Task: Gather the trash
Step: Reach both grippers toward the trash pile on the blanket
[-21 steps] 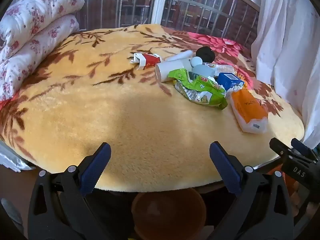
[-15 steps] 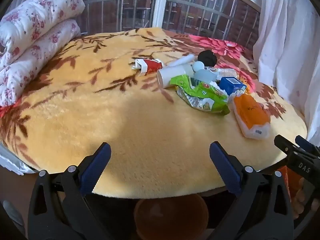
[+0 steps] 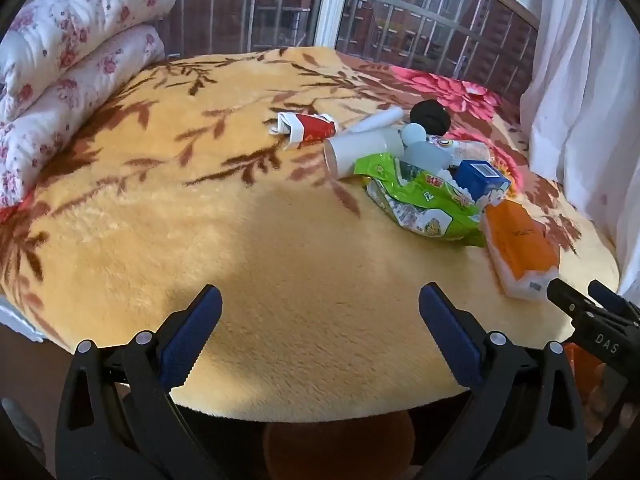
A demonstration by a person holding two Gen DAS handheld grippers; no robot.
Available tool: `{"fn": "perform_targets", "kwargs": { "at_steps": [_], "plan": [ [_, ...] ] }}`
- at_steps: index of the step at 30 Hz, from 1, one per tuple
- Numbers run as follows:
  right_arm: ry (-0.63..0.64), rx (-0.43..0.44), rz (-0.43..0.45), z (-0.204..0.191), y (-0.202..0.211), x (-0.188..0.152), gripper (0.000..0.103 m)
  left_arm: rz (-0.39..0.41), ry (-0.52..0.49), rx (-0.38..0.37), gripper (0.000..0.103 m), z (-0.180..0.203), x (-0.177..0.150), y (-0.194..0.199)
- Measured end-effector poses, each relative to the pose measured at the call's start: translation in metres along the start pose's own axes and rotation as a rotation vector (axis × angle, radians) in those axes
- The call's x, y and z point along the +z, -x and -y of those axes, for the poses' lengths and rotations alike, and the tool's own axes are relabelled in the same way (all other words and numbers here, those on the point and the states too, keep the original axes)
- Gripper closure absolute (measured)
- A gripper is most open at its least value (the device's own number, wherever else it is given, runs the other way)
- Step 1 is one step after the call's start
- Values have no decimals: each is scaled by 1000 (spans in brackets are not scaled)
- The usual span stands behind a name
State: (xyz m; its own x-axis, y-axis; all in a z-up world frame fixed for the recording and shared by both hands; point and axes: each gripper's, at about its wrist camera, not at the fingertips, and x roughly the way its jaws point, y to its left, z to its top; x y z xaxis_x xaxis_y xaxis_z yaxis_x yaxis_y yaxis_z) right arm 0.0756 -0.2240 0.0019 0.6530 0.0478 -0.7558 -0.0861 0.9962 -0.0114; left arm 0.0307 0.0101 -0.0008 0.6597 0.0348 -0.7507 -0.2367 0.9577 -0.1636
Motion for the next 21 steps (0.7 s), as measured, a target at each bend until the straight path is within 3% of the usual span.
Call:
{"fn": "perform_targets", "kwargs": {
  "at_steps": [21],
  "plan": [
    [7, 16, -6, -8, -12, 10, 5, -23, 8, 5, 7, -3, 0, -11]
  ]
}}
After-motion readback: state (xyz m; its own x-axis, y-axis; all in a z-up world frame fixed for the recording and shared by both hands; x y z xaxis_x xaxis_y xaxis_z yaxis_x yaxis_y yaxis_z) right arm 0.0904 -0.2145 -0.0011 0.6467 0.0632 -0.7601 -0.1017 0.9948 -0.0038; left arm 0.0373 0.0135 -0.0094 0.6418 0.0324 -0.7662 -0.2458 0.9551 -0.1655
